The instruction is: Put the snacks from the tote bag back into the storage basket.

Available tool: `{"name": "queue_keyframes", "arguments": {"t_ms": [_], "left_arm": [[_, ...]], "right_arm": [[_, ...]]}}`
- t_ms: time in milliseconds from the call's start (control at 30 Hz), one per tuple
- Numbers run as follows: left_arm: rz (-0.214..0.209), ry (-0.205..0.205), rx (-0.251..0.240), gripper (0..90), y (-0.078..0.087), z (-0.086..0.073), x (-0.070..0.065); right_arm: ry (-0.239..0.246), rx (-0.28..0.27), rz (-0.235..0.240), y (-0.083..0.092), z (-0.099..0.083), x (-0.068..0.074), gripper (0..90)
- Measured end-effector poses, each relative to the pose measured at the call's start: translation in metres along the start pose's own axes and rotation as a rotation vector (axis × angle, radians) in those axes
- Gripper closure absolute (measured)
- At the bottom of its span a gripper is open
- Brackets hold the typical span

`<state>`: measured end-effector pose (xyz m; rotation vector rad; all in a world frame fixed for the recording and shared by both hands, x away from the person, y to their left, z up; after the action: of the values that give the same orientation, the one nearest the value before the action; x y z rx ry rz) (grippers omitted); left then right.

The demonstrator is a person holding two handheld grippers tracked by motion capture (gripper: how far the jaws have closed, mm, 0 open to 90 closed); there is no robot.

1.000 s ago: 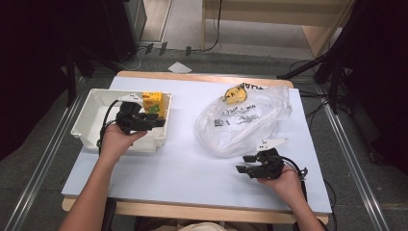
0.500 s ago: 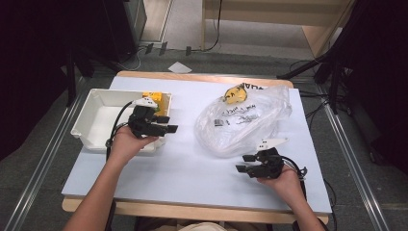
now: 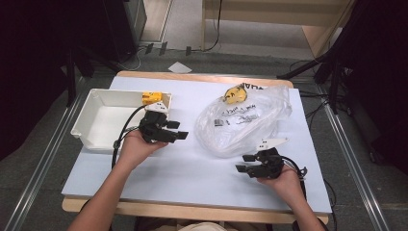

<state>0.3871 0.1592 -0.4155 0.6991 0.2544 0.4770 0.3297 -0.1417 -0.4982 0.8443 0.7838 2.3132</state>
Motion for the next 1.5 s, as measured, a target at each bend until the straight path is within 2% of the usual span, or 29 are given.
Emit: {"name": "queue_keyframes", "arguments": {"t_ms": [67, 133, 333, 467, 567, 833, 900, 1100, 1500], "left_arm": [[-0.014, 0.015, -0.006, 40.4, -0.004, 0.003, -0.006], [-0.014, 0.011, -0.005, 40.4, -0.006, 0.004, -0.007], [-0.024, -0.020, 0.010, 40.6, -0.019, 0.004, -0.023], [-0.025, -0.028, 0.011, 40.8, -0.024, 0.004, -0.027], [-0.041, -0.041, 0.007, 40.8, -0.030, 0.002, -0.035], [-0.042, -0.076, 0.006, 40.8, -0.040, -0.003, -0.046], [-0.054, -0.071, 0.002, 41.0, -0.043, -0.005, -0.049], [-0.064, -0.079, 0.018, 41.1, -0.050, -0.011, -0.053], [-0.056, -0.077, 0.030, 41.3, -0.054, -0.017, -0.048]], "right_arm": [[0.000, -0.001, 0.002, 0.000, 0.000, 0.000, 46.8], [0.000, -0.001, 0.002, 0.000, 0.000, 0.000, 46.8], [0.007, -0.002, 0.004, 0.000, 0.000, 0.001, 46.8], [0.011, 0.000, 0.003, -0.001, 0.000, 0.001, 46.8], [0.013, -0.003, 0.004, -0.001, 0.000, 0.002, 46.7], [0.010, -0.001, 0.005, 0.000, 0.000, 0.002, 46.8], [0.008, -0.001, 0.005, 0.000, 0.000, 0.002, 46.7], [0.010, -0.006, 0.001, 0.000, 0.000, 0.001, 46.6], [0.008, 0.000, 0.000, -0.002, 0.000, 0.001, 46.6]]}}
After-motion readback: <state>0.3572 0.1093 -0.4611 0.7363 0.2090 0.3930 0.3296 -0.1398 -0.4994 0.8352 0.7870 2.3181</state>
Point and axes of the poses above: each handheld gripper's, and its own axes: y roughly backward along the jaws, z roughly out of its top, x roughly to its left, the point moved 5 cm from there along -y, roughly forward along the jaws, and after that the axes turned 11 degrees about -y, right-handed, at the moved point
